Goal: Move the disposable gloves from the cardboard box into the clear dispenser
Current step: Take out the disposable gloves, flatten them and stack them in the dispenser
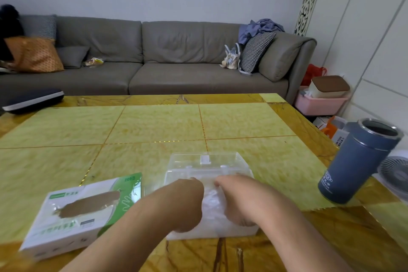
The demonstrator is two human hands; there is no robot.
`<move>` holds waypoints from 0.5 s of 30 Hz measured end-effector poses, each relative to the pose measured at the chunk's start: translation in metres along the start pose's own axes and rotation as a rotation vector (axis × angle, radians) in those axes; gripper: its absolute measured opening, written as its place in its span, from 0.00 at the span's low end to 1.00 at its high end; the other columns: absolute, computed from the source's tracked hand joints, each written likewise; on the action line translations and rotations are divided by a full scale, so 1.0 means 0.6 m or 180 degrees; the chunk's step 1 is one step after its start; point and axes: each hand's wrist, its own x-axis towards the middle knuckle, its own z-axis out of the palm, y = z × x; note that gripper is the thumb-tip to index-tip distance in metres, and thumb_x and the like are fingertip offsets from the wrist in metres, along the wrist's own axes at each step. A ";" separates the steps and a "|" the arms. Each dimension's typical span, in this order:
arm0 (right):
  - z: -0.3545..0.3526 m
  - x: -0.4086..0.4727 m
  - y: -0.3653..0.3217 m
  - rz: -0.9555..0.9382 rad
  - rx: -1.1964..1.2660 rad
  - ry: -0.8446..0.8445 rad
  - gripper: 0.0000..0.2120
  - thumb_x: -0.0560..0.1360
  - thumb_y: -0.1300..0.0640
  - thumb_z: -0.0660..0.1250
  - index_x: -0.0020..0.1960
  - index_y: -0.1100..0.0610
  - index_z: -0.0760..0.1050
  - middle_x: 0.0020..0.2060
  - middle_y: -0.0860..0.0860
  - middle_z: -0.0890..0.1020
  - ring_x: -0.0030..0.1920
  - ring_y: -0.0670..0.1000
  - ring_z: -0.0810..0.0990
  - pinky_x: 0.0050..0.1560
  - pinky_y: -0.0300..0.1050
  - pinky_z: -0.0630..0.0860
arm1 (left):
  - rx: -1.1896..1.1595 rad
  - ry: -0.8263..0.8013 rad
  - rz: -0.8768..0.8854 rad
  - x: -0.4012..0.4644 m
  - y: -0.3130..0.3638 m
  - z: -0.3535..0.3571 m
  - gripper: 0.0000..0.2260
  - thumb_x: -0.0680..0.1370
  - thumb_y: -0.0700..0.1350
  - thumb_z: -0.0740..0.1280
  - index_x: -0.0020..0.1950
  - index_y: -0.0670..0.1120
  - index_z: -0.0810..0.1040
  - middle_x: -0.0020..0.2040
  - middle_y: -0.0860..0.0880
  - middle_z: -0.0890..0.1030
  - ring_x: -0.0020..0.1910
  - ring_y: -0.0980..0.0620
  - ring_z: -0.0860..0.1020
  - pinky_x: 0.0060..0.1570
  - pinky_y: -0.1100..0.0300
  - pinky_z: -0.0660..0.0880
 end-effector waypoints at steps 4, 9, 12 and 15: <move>-0.001 -0.031 -0.004 -0.0149 -0.0258 0.0379 0.26 0.75 0.69 0.59 0.70 0.53 0.74 0.64 0.54 0.78 0.58 0.57 0.83 0.56 0.53 0.83 | -0.0059 0.0637 0.0085 -0.041 -0.002 0.006 0.12 0.77 0.31 0.58 0.53 0.46 0.68 0.44 0.50 0.71 0.35 0.52 0.71 0.29 0.60 0.64; -0.014 -0.067 -0.028 -0.0125 -0.0579 0.0992 0.10 0.74 0.68 0.58 0.46 0.56 0.73 0.42 0.51 0.75 0.35 0.52 0.73 0.31 0.44 0.66 | -0.0339 0.1373 0.0359 -0.079 -0.024 0.012 0.27 0.73 0.30 0.58 0.69 0.51 0.66 0.59 0.53 0.72 0.50 0.51 0.75 0.36 0.60 0.69; -0.008 -0.067 -0.060 -0.0239 -0.0527 0.1499 0.15 0.75 0.68 0.60 0.55 0.54 0.78 0.50 0.48 0.79 0.46 0.51 0.78 0.41 0.44 0.75 | -0.0649 0.1860 0.0172 -0.099 -0.063 0.013 0.24 0.74 0.32 0.59 0.64 0.55 0.68 0.59 0.57 0.72 0.51 0.52 0.76 0.42 0.54 0.77; 0.022 -0.069 -0.101 -0.0999 -0.0109 0.1943 0.24 0.76 0.67 0.61 0.68 0.49 0.70 0.63 0.44 0.72 0.64 0.49 0.72 0.55 0.40 0.71 | -0.0803 0.2146 -0.0654 -0.109 -0.134 0.020 0.09 0.78 0.39 0.59 0.51 0.54 0.70 0.47 0.56 0.74 0.45 0.51 0.77 0.41 0.52 0.77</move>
